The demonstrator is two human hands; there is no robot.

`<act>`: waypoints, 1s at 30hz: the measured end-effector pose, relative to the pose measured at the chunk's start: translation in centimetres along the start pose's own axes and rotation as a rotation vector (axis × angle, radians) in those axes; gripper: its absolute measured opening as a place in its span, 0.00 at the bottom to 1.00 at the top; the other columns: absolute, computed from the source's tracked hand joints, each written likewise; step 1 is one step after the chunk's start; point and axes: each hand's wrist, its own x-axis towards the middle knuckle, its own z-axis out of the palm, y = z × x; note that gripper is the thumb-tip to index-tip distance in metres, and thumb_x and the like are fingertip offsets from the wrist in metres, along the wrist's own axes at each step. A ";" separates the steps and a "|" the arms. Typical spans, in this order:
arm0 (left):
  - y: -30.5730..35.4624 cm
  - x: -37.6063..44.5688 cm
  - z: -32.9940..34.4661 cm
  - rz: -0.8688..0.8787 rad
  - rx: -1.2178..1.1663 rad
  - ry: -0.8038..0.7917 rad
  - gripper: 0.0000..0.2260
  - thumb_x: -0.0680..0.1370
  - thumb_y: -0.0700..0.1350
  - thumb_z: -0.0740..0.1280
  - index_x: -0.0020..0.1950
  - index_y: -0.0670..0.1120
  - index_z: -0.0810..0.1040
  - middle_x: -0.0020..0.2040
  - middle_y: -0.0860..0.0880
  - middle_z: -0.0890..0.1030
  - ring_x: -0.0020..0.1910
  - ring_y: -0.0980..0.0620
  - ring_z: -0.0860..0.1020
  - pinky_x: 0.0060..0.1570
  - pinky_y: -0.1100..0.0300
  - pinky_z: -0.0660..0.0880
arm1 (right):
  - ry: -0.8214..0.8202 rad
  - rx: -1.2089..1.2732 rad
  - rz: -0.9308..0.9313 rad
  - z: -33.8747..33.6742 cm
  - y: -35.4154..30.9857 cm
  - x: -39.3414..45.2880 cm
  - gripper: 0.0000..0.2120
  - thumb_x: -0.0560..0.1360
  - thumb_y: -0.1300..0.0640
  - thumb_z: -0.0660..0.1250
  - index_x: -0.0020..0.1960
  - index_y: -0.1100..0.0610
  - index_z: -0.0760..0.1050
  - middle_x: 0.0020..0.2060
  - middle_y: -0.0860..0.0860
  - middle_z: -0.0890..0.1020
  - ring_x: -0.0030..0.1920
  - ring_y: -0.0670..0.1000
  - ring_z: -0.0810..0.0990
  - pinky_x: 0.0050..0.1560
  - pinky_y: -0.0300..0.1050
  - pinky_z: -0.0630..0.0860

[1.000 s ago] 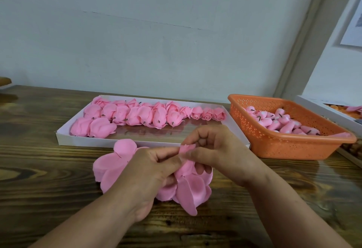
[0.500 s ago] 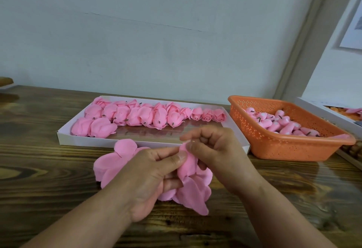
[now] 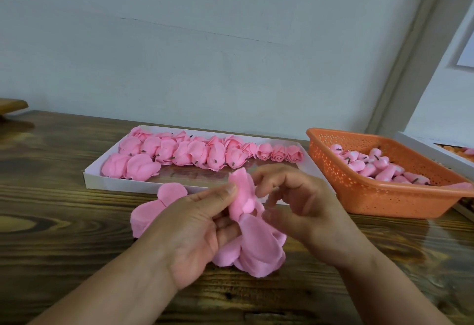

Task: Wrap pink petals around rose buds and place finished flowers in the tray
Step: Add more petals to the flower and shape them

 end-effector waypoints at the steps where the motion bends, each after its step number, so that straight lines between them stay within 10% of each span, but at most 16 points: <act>1: 0.1 0.0 0.0 0.000 -0.017 0.007 0.14 0.68 0.41 0.68 0.48 0.33 0.83 0.45 0.35 0.84 0.39 0.45 0.84 0.33 0.57 0.81 | -0.044 -0.090 -0.022 0.1 -0.1 0.0 0.13 0.66 0.70 0.68 0.46 0.56 0.78 0.53 0.50 0.79 0.56 0.51 0.77 0.50 0.53 0.75; 5: 0.0 -0.1 0.2 0.038 -0.020 0.037 0.09 0.67 0.40 0.68 0.38 0.36 0.85 0.35 0.39 0.83 0.32 0.48 0.84 0.27 0.61 0.78 | -0.113 -0.173 -0.024 0.8 -0.3 0.0 0.16 0.66 0.67 0.71 0.48 0.49 0.79 0.56 0.44 0.73 0.60 0.42 0.73 0.57 0.33 0.69; 15: -0.3 0.0 0.1 0.009 0.020 0.028 0.10 0.67 0.41 0.69 0.43 0.37 0.85 0.40 0.40 0.85 0.35 0.50 0.84 0.31 0.60 0.80 | 0.099 0.091 0.045 1.6 0.3 0.0 0.05 0.69 0.60 0.71 0.44 0.53 0.82 0.46 0.52 0.82 0.49 0.58 0.79 0.53 0.61 0.75; 30: -0.5 0.0 0.0 0.029 0.073 0.028 0.11 0.74 0.33 0.65 0.36 0.40 0.84 0.38 0.41 0.83 0.34 0.50 0.83 0.32 0.62 0.79 | 0.205 0.211 0.156 1.6 0.6 0.1 0.04 0.70 0.59 0.68 0.41 0.59 0.81 0.38 0.58 0.84 0.40 0.58 0.83 0.43 0.53 0.79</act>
